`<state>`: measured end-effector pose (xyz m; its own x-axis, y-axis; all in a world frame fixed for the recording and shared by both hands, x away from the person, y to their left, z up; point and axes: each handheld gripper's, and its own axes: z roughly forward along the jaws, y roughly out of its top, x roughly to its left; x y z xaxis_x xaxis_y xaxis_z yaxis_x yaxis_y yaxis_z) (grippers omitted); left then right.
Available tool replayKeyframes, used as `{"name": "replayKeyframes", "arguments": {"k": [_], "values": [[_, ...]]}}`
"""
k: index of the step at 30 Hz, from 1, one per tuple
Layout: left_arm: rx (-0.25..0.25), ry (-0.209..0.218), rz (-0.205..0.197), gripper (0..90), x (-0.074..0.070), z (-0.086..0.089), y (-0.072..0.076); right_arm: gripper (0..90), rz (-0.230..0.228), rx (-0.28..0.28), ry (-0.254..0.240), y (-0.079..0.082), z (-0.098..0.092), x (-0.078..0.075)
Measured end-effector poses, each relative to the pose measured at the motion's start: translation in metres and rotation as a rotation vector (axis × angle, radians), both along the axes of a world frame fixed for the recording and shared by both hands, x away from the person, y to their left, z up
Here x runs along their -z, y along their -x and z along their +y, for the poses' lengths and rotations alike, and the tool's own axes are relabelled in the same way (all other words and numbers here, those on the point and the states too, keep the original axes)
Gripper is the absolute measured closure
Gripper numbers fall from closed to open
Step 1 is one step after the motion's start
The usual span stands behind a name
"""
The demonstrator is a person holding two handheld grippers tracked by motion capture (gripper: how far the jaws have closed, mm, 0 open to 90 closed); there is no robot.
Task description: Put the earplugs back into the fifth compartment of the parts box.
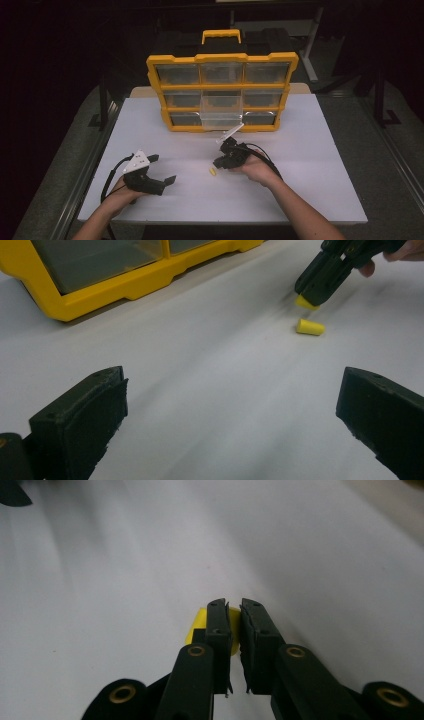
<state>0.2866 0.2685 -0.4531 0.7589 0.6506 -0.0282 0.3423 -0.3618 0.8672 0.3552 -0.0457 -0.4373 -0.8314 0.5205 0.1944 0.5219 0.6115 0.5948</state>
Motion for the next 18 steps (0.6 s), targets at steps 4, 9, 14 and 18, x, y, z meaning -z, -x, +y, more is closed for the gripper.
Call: {"name": "replayKeyframes", "arguments": {"k": [4,9,14,18], "values": [[0.002,-0.001,0.0,0.0,0.0,0.0,0.0,81.6,-0.011,-0.004,-0.011,0.001,-0.004,-0.007],[0.005,0.003,0.004,0.0,0.0,0.0,0.0,81.5,-0.025,-0.016,-0.017,0.003,-0.007,-0.014],[0.005,0.003,0.005,0.0,0.0,0.0,0.0,81.5,-0.029,-0.025,-0.023,0.004,-0.01,-0.024],[0.007,0.0,0.005,0.0,0.001,0.0,0.0,81.5,-0.032,-0.033,-0.021,0.005,-0.01,-0.026]]}}
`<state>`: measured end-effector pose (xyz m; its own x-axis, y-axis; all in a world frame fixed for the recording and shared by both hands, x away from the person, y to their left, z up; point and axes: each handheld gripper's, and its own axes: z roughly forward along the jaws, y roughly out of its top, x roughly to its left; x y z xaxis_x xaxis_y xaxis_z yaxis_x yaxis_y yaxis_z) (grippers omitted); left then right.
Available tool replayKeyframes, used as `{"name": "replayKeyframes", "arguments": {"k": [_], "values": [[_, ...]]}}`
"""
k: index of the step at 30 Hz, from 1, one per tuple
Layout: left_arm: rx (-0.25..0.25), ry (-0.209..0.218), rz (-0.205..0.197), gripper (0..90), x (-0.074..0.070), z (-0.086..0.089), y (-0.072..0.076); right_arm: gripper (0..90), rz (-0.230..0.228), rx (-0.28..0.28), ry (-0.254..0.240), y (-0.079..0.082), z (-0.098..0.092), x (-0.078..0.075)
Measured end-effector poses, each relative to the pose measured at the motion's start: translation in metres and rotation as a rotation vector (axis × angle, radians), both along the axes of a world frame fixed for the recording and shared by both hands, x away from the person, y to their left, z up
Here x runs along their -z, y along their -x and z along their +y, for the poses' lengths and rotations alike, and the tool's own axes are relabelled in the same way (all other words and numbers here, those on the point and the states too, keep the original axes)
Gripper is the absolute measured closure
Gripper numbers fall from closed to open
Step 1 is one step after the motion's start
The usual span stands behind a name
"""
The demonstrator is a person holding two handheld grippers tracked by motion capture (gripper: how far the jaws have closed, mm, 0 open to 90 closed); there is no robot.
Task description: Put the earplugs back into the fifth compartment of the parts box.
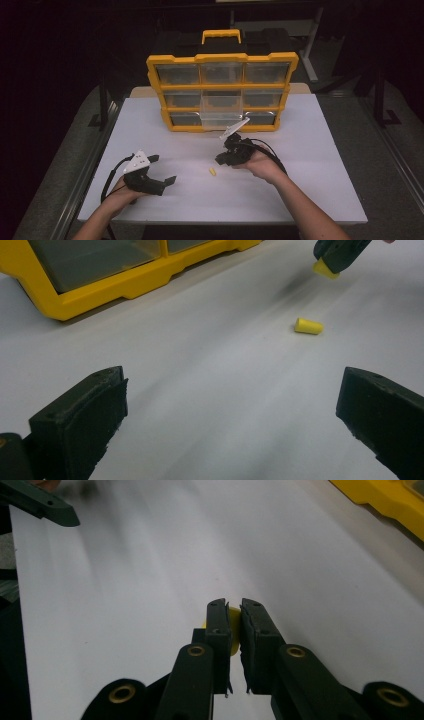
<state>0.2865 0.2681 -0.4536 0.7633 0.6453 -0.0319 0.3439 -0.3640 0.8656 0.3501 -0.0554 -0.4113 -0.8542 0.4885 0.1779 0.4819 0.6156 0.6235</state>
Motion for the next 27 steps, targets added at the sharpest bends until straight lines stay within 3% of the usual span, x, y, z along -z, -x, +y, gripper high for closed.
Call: {"name": "replayKeyframes", "arguments": {"k": [10,15,16,22,27], "values": [[0.007,-0.003,0.004,0.0,0.001,0.0,0.0,81.3,-0.026,-0.032,0.003,0.002,-0.001,-0.022],[0.01,-0.002,0.003,0.0,0.001,-0.001,0.0,81.3,-0.027,-0.033,0.001,0.001,-0.002,-0.025],[0.011,-0.001,0.005,0.0,0.001,-0.001,0.0,81.3,-0.041,-0.035,-0.005,-0.001,-0.003,-0.035],[0.021,0.0,0.005,0.0,0.001,-0.001,0.001,81.3,-0.052,-0.042,-0.009,-0.003,-0.004,-0.042],[0.024,0.006,0.007,0.0,0.001,-0.001,0.001,81.1,-0.074,-0.056,-0.026,-0.006,-0.004,-0.061]]}}
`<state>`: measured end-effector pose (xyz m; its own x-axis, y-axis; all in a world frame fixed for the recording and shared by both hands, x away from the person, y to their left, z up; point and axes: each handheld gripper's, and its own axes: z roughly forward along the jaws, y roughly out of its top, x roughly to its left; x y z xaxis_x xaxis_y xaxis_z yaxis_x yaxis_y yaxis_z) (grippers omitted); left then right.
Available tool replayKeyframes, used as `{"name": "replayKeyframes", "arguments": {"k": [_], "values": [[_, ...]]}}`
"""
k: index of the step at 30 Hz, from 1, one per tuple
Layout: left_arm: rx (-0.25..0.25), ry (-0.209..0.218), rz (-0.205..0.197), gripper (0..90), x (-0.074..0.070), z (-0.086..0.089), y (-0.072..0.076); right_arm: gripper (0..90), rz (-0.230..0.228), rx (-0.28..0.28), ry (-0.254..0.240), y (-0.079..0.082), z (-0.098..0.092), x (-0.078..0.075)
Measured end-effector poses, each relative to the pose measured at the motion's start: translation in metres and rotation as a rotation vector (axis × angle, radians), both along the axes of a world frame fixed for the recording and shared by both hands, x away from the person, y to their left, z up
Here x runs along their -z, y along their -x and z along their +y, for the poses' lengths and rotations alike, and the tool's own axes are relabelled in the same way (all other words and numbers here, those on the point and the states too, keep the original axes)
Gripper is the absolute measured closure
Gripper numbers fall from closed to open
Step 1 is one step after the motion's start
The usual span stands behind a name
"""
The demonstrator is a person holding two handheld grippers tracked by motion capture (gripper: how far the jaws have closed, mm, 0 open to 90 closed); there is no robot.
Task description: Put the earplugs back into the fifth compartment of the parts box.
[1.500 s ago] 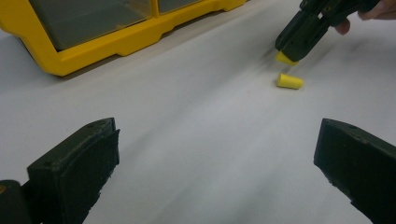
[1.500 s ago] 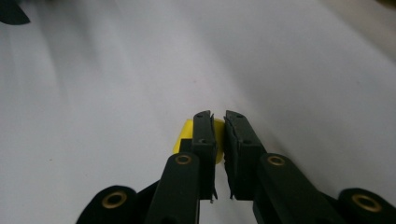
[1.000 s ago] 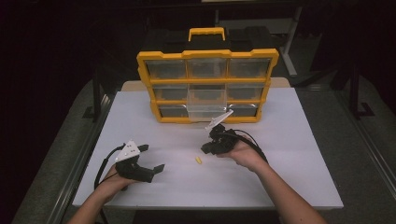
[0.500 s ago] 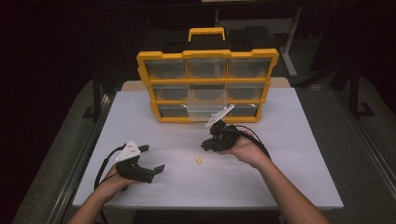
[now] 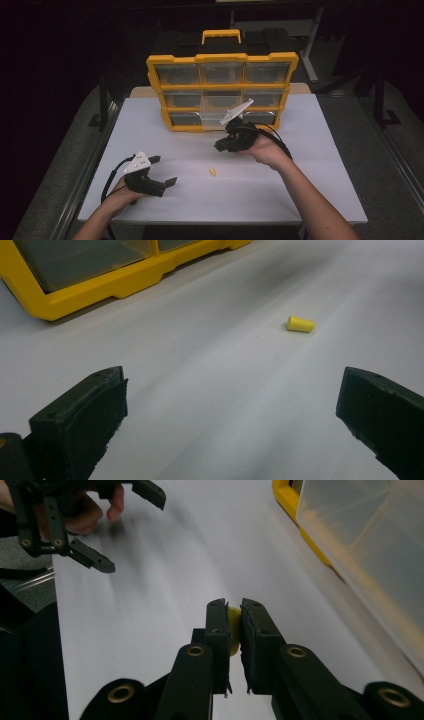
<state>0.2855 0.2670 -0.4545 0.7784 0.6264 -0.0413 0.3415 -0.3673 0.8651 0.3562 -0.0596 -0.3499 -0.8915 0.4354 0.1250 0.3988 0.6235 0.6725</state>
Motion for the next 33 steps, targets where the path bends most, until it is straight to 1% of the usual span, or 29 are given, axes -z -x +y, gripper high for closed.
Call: {"name": "replayKeyframes", "arguments": {"k": [2,3,4,5,9,10,11,12,13,14,18,19,25,26,28,29,30,33], "values": [[0.0,0.001,-0.001,0.0,0.0,0.0,0.0,81.1,-0.003,-0.002,-0.008,-0.001,0.0,-0.005],[0.0,0.001,-0.001,0.0,0.0,0.0,0.0,81.1,-0.003,-0.002,-0.008,-0.001,0.0,-0.005],[0.001,0.003,-0.002,0.0,-0.001,0.0,0.0,81.1,-0.008,-0.009,-0.015,-0.003,-0.001,-0.012],[0.001,0.003,-0.003,0.0,-0.001,0.0,0.0,81.1,-0.006,-0.005,-0.017,-0.003,-0.002,-0.014],[0.002,0.002,-0.001,0.0,0.0,0.0,0.0,81.1,-0.008,-0.004,-0.022,-0.003,-0.002,-0.017],[0.001,0.002,-0.001,0.0,0.0,0.0,0.0,81.1,-0.016,-0.004,-0.029,-0.006,-0.004,-0.027],[0.001,0.002,-0.001,0.0,0.0,0.0,0.0,81.1,-0.016,-0.004,-0.029,-0.006,-0.004,-0.027],[0.002,0.001,0.0,0.0,0.0,0.0,0.0,81.2,-0.024,0.002,-0.035,-0.008,-0.005,-0.034],[0.002,0.001,0.0,0.0,0.0,0.0,0.0,81.2,-0.024,0.002,-0.035,-0.008,-0.005,-0.034],[0.002,-0.001,0.0,0.0,0.0,0.0,0.0,81.2,-0.027,0.005,-0.036,-0.009,-0.006,-0.04],[0.002,-0.001,0.0,0.0,0.0,0.0,0.0,81.1,-0.035,0.004,-0.038,-0.01,-0.006,-0.043],[0.003,-0.003,-0.001,0.0,0.0,0.0,0.0,81.2,-0.045,0.006,-0.047,-0.014,-0.009,-0.054],[0.004,-0.009,0.0,0.0,0.0,-0.001,0.0,81.2,-0.063,0.013,-0.063,-0.019,-0.011,-0.071],[0.004,-0.009,0.0,0.0,0.0,-0.001,0.0,81.2,-0.063,0.013,-0.063,-0.019,-0.011,-0.071],[0.004,-0.01,-0.001,0.0,0.0,-0.001,0.0,81.1,-0.069,0.023,-0.068,-0.022,-0.012,-0.079],[0.003,-0.011,0.0,0.0,0.0,-0.001,0.0,81.1,-0.069,0.023,-0.068,-0.022,-0.012,-0.079],[0.003,-0.01,0.0,0.0,0.0,-0.001,0.0,81.2,-0.075,0.026,-0.068,-0.024,-0.012,-0.084],[0.0,-0.011,0.002,0.0,0.001,-0.001,0.0,81.1,-0.085,0.035,-0.067,-0.029,-0.013,-0.091]]}}
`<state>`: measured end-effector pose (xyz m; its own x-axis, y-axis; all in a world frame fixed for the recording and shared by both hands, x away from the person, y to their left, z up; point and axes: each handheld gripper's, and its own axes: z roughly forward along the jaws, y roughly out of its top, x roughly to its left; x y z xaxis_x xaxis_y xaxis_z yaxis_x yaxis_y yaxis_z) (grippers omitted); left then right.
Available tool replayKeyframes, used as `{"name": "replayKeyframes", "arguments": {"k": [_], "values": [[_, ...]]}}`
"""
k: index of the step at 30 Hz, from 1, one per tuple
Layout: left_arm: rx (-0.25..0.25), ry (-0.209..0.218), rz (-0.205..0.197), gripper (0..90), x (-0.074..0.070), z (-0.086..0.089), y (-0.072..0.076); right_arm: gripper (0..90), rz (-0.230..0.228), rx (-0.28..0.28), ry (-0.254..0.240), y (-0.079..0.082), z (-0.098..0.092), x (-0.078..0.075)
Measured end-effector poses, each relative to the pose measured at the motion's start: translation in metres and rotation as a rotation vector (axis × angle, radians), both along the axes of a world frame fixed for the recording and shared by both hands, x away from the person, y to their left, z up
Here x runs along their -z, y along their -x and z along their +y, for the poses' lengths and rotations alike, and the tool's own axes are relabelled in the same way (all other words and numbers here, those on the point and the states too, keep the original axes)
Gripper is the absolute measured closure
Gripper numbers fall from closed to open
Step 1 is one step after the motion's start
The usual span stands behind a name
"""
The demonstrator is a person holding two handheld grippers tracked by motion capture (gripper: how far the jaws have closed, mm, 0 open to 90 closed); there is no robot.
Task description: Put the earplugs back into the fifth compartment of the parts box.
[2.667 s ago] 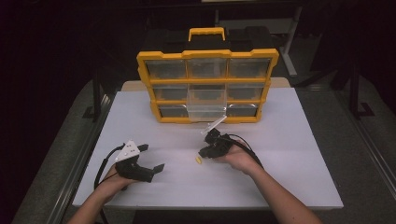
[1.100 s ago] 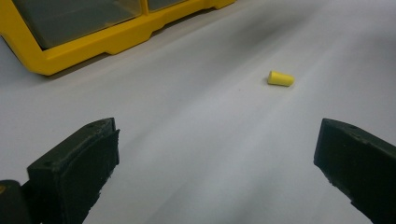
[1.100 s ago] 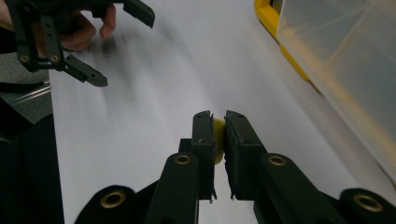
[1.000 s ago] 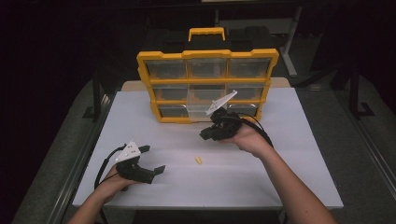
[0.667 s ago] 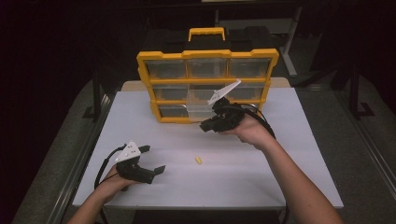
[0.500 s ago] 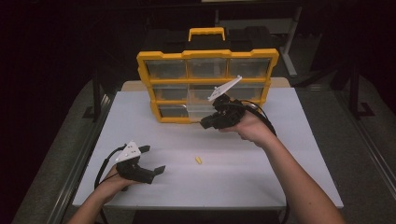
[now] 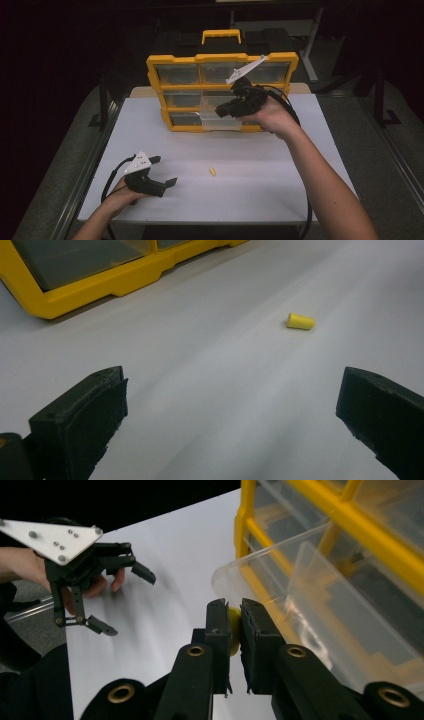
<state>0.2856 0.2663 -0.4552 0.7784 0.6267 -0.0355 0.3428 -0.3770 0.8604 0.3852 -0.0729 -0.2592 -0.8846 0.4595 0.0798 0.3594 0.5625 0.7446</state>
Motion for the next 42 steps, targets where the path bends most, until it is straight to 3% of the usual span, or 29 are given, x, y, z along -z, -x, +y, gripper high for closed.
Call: {"name": "replayKeyframes", "arguments": {"k": [8,10,14,24,27,31,38,42], "values": [[-0.001,0.002,-0.002,0.0,-0.001,0.0,0.0,81.1,-0.012,0.023,0.004,-0.011,0.0,-0.011],[0.0,0.0,0.0,0.0,0.0,0.0,0.0,81.0,-0.008,0.035,0.015,-0.021,0.001,-0.012],[-0.001,0.003,0.0,0.0,-0.001,0.0,0.0,80.6,0.008,0.046,0.032,-0.031,0.002,-0.006],[0.003,0.0,-0.003,0.0,0.0,0.001,0.0,79.5,0.039,0.075,0.125,-0.047,0.006,0.014],[0.004,-0.001,-0.003,0.0,0.0,0.001,0.0,73.0,0.053,0.077,0.14,-0.048,0.006,0.017],[0.003,0.0,-0.003,0.0,0.0,0.001,0.0,71.6,0.054,0.082,0.138,-0.048,0.006,0.016],[0.003,-0.002,-0.002,0.0,0.0,0.0,0.0,88.4,0.059,0.107,0.089,-0.044,0.002,0.009],[0.004,-0.001,-0.001,0.0,0.0,0.0,0.0,88.6,0.052,0.102,0.06,-0.039,-0.003,0.002]]}}
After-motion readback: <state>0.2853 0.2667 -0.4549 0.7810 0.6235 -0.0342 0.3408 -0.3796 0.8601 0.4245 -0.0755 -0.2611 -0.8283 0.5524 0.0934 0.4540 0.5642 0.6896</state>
